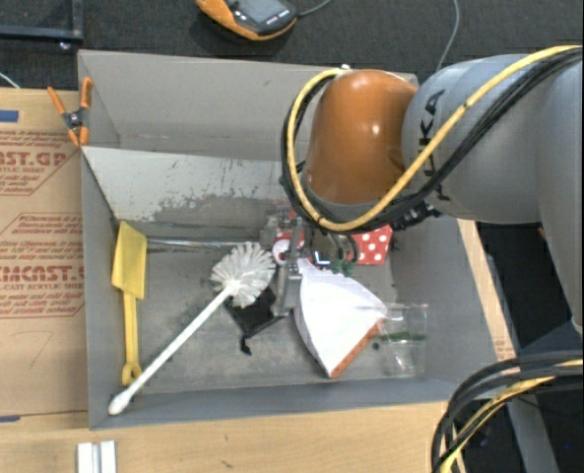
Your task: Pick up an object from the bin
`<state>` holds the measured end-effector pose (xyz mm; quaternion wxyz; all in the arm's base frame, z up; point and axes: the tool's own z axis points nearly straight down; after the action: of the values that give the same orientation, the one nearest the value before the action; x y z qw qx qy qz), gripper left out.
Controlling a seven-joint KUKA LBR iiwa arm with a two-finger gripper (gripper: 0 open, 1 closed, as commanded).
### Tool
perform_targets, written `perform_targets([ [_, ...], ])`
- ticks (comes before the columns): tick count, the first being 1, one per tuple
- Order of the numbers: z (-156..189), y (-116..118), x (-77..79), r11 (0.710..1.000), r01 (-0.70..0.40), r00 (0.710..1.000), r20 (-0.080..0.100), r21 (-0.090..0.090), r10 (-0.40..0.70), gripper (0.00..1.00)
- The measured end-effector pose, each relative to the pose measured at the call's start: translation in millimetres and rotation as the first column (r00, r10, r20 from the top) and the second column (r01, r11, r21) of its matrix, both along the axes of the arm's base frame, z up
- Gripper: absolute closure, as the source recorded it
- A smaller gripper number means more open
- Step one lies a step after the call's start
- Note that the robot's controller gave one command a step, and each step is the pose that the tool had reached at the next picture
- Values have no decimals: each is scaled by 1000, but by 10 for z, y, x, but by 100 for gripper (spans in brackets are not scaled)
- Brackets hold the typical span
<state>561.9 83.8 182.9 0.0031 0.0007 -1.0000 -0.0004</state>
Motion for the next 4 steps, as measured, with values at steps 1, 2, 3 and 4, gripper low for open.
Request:
perform_targets([
  [1, 47, -6, 17, 1000, 2, 1000, 8, 1, -2, 0],
  [2, -830, 385, 133, 888, -459, 888, 16, -1, 459, 0],
  [3, -519, 409, 58, 887, -461, 887, 8, 3, 461, 0],
  [4, -691, 276, 121, 906, -424, 905, 20, 1, 424, 0],
])
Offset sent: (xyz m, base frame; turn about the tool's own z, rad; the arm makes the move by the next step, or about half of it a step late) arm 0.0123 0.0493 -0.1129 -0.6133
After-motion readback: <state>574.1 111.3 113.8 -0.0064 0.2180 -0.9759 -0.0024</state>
